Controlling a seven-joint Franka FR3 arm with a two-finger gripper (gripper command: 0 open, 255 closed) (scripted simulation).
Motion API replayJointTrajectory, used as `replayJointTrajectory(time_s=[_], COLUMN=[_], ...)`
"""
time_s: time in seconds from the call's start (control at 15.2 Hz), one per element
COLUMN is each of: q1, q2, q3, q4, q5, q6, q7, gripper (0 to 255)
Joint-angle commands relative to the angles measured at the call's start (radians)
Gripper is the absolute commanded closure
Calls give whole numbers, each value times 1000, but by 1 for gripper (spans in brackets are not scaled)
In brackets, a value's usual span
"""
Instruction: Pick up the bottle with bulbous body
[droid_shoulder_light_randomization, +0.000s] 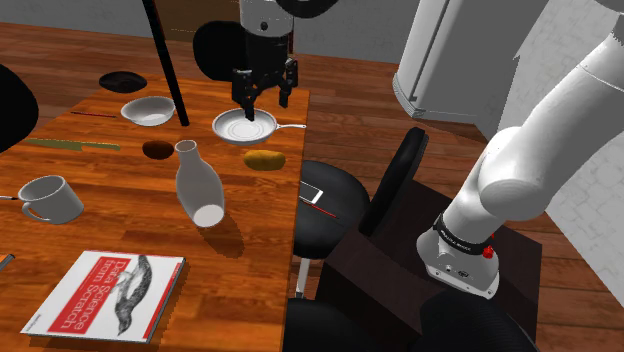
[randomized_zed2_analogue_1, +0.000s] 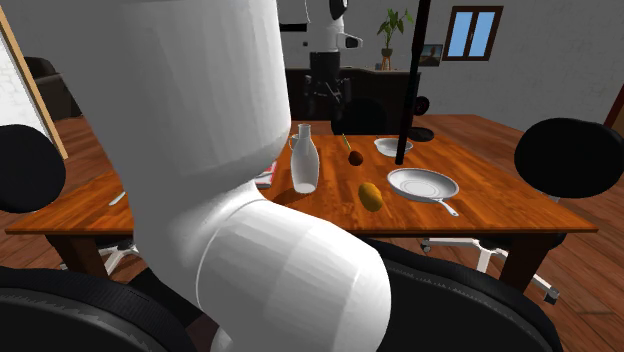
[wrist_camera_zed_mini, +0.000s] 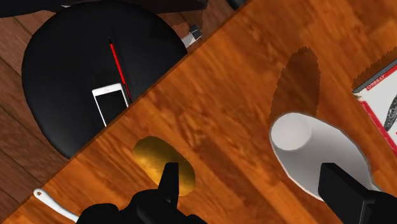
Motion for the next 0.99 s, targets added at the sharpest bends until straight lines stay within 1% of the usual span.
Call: replayJointTrajectory(time_s=[0.0,0.2,0.4,0.59,0.79,0.92], q1=[11,33,67,114,173,177], q2=[72,189,312,440,575,583], q3=[28,59,77,83,77,74], q4=[57,159,276,411,571,568], q5=[-28,-83,-144,-206,-262,-265], q6=[11,14,4,-21,-61,-51], q7=[55,132,205,269,321,324], gripper=[0,0,0,0,0,0])
